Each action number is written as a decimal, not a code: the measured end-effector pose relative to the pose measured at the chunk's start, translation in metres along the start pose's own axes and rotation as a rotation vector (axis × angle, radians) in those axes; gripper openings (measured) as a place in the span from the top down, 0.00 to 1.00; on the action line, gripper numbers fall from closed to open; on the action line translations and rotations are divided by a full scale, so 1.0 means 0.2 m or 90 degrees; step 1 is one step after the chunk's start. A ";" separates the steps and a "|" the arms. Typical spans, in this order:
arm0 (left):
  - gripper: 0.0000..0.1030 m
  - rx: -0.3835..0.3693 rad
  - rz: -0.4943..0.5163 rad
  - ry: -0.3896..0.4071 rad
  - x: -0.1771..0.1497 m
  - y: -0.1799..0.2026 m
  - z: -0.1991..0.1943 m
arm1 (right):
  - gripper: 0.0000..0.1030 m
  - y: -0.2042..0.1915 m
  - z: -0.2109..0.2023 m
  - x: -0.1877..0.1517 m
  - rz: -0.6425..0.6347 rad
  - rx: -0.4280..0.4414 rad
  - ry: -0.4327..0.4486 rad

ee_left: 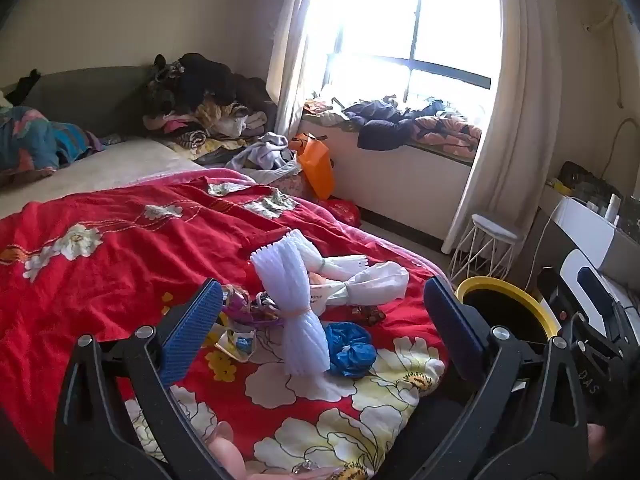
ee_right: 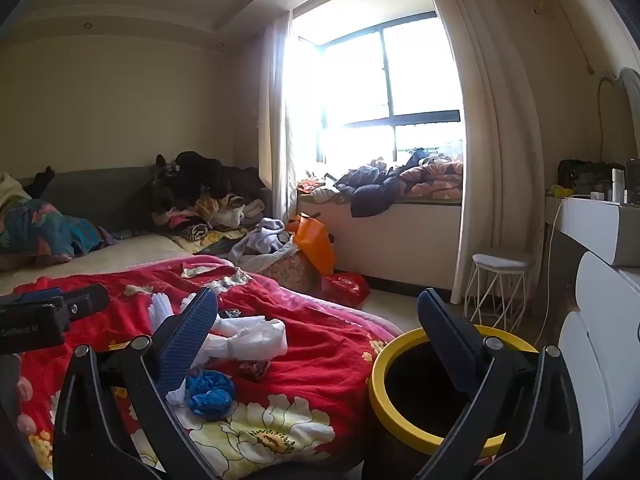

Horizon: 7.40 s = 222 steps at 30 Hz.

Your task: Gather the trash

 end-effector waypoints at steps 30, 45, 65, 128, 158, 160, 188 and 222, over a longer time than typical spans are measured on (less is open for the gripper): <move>0.10 -0.006 0.014 0.025 0.05 0.04 -0.05 | 0.06 0.04 -0.02 0.04 0.008 -0.010 0.011; 0.10 -0.007 0.012 0.031 0.05 0.03 -0.05 | 0.06 0.04 -0.02 0.03 0.005 -0.012 0.011; 0.10 -0.007 0.014 0.040 0.06 0.01 -0.07 | 0.06 0.03 -0.02 0.02 0.004 -0.013 0.006; 0.69 -0.040 -0.085 -0.209 -0.09 -0.29 0.74 | 0.90 -0.17 0.97 -0.35 0.167 0.193 -0.362; 0.76 -0.143 -0.044 -0.064 0.34 0.09 0.49 | 0.95 0.36 0.62 0.17 0.127 0.054 -0.150; 0.76 -0.149 -0.039 -0.064 0.34 0.12 0.50 | 0.95 0.42 0.60 0.18 0.123 0.030 -0.144; 0.76 -0.280 0.030 -0.100 0.13 0.98 0.73 | 0.95 1.19 0.42 0.05 0.067 -0.254 -0.159; 0.10 -0.252 0.069 -0.140 -0.07 0.89 0.75 | 0.34 1.18 0.47 -0.01 0.126 -0.171 -0.191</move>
Point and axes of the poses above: each gripper's, at about its wrist camera, not at the fingertips, and z roughly the way its jaws point, y to its right, x to its top, the point moved 6 cm from there along z, roughly the way its jaws point, and after that the axes turned 4 degrees about y, right-handed, at the moved point
